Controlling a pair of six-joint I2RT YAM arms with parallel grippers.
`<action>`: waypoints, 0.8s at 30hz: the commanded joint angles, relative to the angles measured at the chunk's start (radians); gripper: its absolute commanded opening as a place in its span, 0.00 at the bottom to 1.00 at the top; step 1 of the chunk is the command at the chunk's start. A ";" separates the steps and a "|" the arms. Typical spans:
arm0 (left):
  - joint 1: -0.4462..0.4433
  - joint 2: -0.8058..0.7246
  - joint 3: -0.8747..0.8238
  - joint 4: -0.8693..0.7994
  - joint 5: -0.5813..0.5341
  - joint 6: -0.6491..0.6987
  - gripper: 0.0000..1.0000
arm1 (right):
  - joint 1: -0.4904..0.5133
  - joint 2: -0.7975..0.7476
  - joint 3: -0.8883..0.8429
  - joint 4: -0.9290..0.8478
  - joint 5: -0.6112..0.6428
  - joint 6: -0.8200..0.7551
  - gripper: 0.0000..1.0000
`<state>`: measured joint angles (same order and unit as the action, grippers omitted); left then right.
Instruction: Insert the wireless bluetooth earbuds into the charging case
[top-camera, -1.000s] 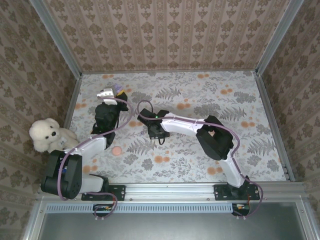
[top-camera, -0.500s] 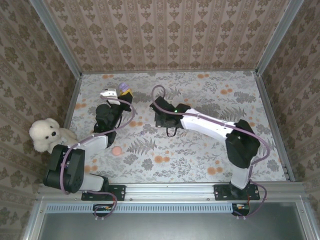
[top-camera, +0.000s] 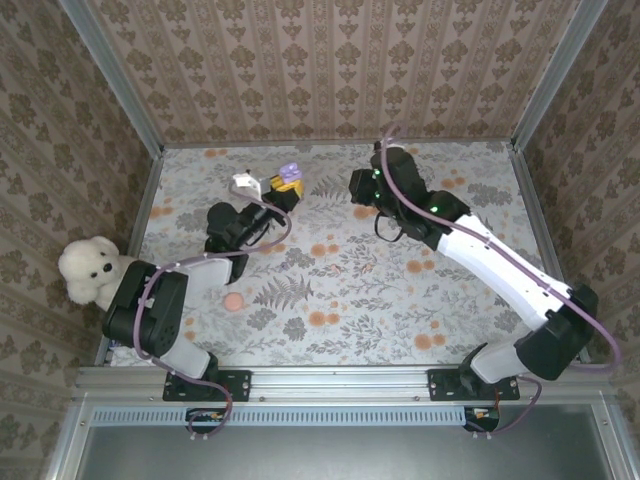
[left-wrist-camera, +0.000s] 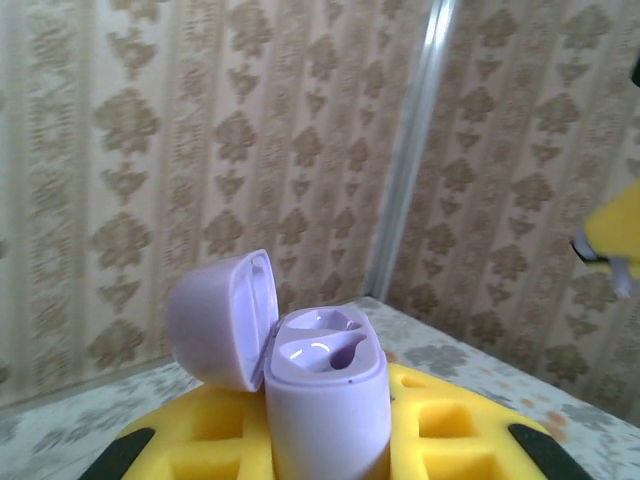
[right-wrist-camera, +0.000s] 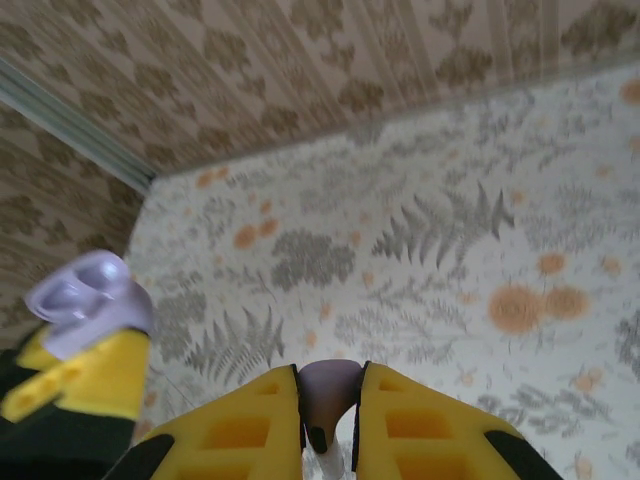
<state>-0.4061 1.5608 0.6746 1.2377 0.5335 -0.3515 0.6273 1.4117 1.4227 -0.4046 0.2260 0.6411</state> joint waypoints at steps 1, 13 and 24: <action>-0.029 0.037 0.072 0.060 0.132 0.002 0.00 | -0.016 -0.068 -0.019 0.074 -0.050 -0.081 0.17; -0.112 0.143 0.238 0.057 0.237 0.031 0.00 | -0.058 -0.145 -0.099 0.278 -0.259 -0.143 0.18; -0.146 0.134 0.212 0.050 0.149 0.235 0.00 | -0.064 -0.160 -0.168 0.376 -0.339 -0.170 0.17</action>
<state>-0.5449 1.7031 0.8871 1.2510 0.7040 -0.2024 0.5705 1.2850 1.2713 -0.0986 -0.0704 0.4946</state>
